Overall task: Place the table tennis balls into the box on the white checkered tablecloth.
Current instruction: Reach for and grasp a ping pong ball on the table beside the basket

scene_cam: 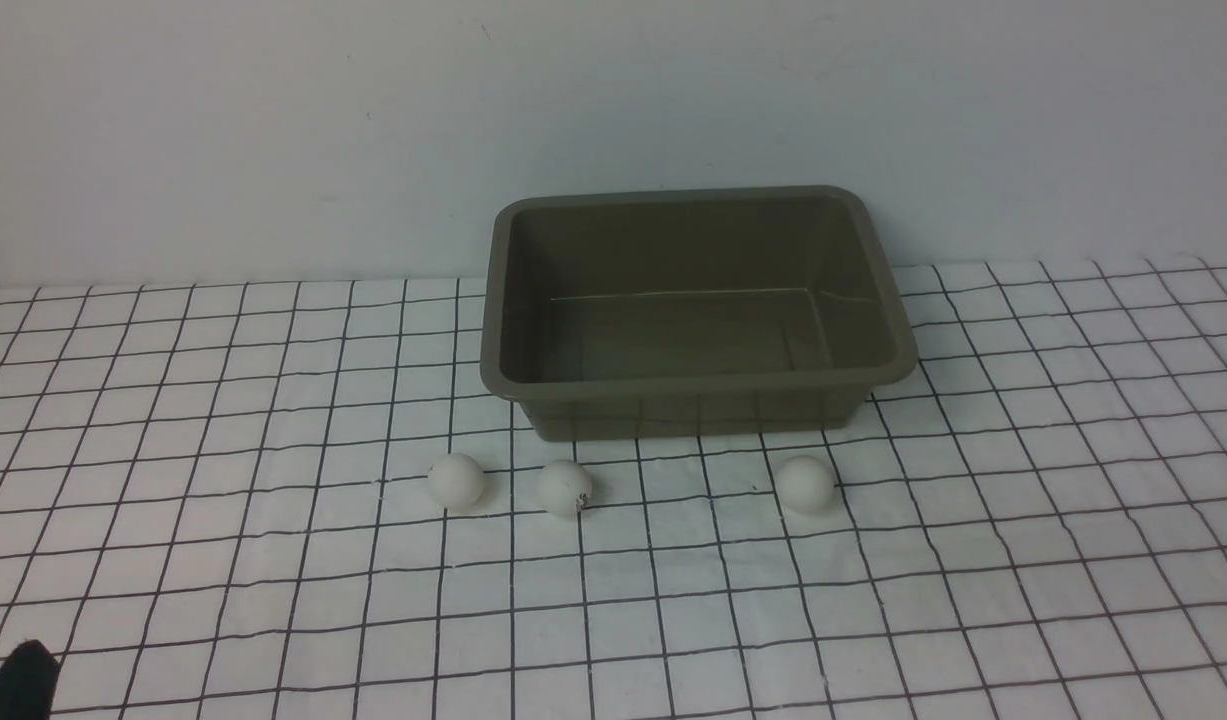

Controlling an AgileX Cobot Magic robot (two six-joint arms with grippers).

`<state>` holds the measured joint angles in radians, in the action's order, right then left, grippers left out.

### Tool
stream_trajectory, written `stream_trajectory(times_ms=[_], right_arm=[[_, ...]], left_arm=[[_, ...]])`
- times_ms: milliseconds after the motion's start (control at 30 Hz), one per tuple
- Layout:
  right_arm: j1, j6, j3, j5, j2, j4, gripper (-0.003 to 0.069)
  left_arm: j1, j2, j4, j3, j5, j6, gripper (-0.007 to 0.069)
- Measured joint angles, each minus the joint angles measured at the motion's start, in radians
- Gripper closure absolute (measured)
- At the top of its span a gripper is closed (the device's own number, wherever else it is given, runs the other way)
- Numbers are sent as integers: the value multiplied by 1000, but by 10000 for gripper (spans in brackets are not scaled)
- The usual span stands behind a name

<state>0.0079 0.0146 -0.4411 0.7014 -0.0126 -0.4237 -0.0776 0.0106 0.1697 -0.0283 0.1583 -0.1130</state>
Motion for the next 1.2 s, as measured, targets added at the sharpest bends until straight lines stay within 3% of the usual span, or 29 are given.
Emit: stream_trajectory(times_ms=[167, 333, 433, 567, 733, 967, 1100, 1200], right_arm=[[0, 65, 0, 3, 0, 0, 197], [0, 125, 0, 48, 0, -1, 197], [0, 161, 0, 77, 0, -18, 197], [0, 240, 0, 86, 0, -75, 197], [0, 322, 0, 115, 13, -116, 197], [0, 388, 0, 148, 64, -124, 197], [0, 397, 0, 155, 108, -140, 197], [0, 411, 0, 158, 158, -161, 197]], left_arm=[[0, 0, 12, 0, -107, -16, 134], [0, 0, 19, 0, -173, -104, 134], [0, 0, 21, 27, -136, -198, 134], [10, -9, 15, 129, 2, -240, 134], [79, -121, 14, 289, 176, -123, 134], [144, -371, 15, 343, 129, 188, 134], [147, -499, 94, 363, 50, 227, 134], [147, -642, 122, 438, 112, 252, 134]])
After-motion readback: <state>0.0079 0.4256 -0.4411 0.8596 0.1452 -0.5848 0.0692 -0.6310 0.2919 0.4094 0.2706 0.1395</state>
